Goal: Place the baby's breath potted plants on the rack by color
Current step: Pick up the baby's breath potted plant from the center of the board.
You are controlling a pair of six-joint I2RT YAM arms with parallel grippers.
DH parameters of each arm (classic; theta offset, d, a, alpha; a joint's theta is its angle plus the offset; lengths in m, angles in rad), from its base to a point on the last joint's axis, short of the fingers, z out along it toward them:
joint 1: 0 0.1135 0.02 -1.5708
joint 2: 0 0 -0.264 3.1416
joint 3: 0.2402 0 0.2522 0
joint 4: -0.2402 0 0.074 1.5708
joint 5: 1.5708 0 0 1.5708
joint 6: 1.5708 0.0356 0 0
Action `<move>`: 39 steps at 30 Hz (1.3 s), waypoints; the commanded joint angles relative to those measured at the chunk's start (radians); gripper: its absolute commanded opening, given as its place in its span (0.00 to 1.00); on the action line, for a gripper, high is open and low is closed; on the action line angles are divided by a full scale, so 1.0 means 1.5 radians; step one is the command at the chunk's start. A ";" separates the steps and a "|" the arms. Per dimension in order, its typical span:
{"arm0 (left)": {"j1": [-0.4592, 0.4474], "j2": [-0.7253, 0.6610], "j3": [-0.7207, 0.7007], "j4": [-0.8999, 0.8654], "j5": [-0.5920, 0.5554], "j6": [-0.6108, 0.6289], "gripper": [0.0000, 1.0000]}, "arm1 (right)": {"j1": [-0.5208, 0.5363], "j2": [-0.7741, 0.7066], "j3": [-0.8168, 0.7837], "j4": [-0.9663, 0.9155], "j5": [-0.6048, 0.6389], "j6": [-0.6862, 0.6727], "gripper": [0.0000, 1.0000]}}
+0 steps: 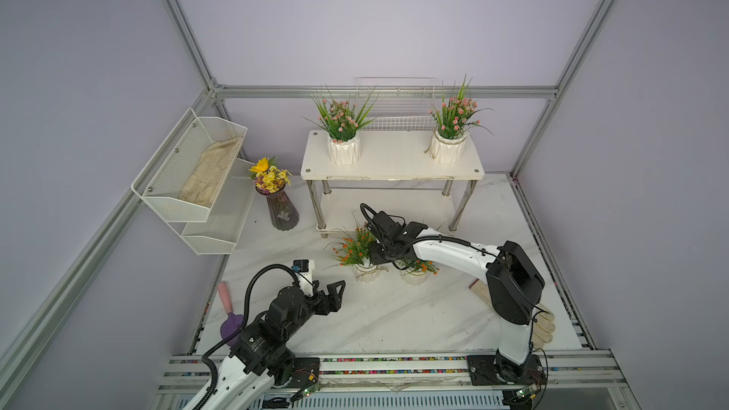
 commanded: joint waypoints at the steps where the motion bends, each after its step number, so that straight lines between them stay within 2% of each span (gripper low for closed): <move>1: -0.003 -0.017 0.015 0.010 0.009 0.022 0.96 | -0.002 -0.023 0.027 -0.012 -0.037 -0.012 0.07; 6: -0.004 -0.024 0.026 0.026 0.032 0.045 0.98 | -0.005 -0.052 0.048 -0.027 -0.071 -0.026 0.06; 15: -0.009 0.017 0.023 0.084 0.078 0.095 1.00 | -0.009 -0.071 0.102 -0.073 -0.091 -0.052 0.06; 18: -0.016 0.024 0.014 0.111 0.072 0.099 1.00 | -0.012 -0.076 0.119 -0.086 -0.107 -0.061 0.06; 22: -0.035 0.039 0.014 0.156 0.025 0.118 1.00 | -0.013 -0.083 0.130 -0.103 -0.130 -0.070 0.06; 26: -0.052 0.096 0.019 0.216 -0.039 0.167 1.00 | -0.013 -0.094 0.134 -0.119 -0.138 -0.076 0.06; 32: -0.076 0.244 0.049 0.320 -0.055 0.252 1.00 | -0.014 -0.112 0.135 -0.140 -0.143 -0.086 0.06; 35: -0.087 0.292 0.059 0.366 -0.027 0.277 1.00 | -0.013 -0.118 0.132 -0.146 -0.143 -0.089 0.06; 39: -0.088 0.312 0.042 0.426 -0.001 0.301 1.00 | -0.013 -0.119 0.126 -0.145 -0.150 -0.093 0.06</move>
